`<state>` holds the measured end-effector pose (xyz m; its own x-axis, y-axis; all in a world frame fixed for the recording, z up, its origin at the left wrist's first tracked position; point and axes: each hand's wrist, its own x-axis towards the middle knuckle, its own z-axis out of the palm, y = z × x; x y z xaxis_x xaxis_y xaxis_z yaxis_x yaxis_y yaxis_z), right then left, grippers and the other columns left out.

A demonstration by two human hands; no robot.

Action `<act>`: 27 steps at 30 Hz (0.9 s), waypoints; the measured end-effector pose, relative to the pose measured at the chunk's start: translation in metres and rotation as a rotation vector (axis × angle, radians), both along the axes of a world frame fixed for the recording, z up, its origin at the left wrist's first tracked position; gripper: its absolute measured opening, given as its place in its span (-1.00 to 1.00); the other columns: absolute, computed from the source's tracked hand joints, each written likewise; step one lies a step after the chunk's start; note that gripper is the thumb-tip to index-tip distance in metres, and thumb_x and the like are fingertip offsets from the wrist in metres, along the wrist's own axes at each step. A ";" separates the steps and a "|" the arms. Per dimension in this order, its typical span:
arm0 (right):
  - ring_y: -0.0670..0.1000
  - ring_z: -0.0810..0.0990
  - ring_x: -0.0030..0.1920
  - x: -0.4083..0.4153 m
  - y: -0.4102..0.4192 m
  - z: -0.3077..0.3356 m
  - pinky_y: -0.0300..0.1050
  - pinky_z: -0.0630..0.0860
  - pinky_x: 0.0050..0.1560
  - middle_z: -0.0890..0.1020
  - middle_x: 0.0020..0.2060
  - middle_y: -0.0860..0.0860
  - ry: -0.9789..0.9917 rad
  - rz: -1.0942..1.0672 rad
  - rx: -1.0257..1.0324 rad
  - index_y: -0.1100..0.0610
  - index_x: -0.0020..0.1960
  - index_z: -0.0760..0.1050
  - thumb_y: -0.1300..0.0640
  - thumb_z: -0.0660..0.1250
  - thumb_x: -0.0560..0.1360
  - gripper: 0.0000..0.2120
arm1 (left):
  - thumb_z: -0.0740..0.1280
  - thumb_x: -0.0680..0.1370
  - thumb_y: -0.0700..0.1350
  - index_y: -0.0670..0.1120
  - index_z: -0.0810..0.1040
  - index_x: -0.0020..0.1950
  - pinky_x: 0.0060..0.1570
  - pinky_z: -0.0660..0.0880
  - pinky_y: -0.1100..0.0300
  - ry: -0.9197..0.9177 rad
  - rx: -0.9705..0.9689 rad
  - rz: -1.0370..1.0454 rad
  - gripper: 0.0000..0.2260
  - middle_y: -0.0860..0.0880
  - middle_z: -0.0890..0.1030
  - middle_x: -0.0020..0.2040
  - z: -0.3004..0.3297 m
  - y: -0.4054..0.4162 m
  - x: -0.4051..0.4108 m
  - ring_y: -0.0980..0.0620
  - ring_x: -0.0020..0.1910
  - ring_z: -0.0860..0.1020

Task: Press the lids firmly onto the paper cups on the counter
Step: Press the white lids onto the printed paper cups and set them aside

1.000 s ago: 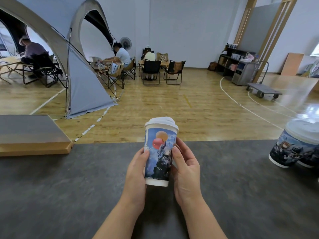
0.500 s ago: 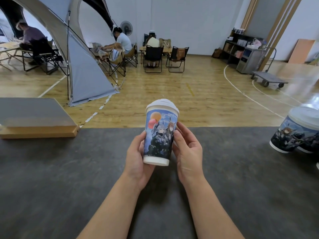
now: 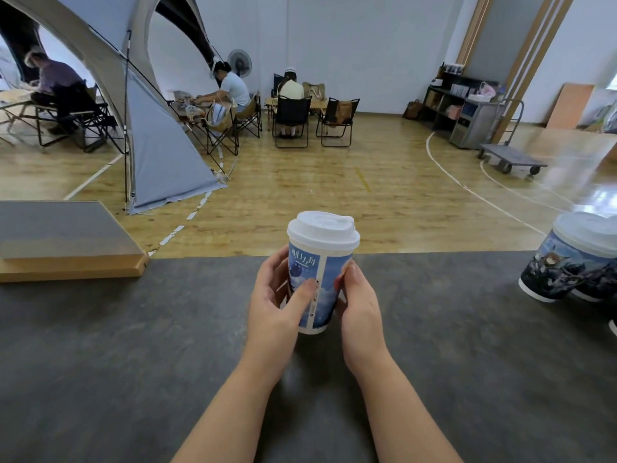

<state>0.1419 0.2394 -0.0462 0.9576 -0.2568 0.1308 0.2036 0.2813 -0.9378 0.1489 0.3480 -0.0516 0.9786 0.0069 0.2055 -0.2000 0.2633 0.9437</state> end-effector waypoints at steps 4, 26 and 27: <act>0.06 0.63 0.21 0.000 -0.003 0.001 -0.04 0.56 0.25 0.66 0.19 0.09 0.001 0.010 0.039 0.13 0.36 0.46 0.20 0.05 0.70 -0.68 | 0.51 0.34 0.01 0.07 0.47 0.31 0.25 0.53 0.01 -0.032 0.045 0.028 -0.44 0.05 0.64 0.23 -0.001 0.000 -0.001 0.02 0.26 0.59; 0.17 0.59 0.26 0.001 -0.013 0.008 0.10 0.48 0.27 0.65 0.17 0.20 -0.027 -0.045 0.050 0.18 0.27 0.55 -0.23 0.19 0.40 -0.37 | 0.17 0.46 0.27 0.44 0.44 0.24 0.42 0.35 -0.11 -0.026 0.152 0.031 -0.65 0.27 0.47 0.24 -0.009 -0.020 -0.007 0.08 0.40 0.40; 0.18 0.58 0.27 0.001 -0.013 0.008 0.11 0.48 0.28 0.65 0.18 0.20 -0.031 -0.044 0.030 0.19 0.27 0.54 -0.22 0.18 0.42 -0.38 | 0.14 0.47 0.32 0.40 0.44 0.26 0.43 0.33 -0.09 -0.027 0.158 0.029 -0.63 0.26 0.46 0.24 -0.007 -0.022 -0.007 0.13 0.40 0.38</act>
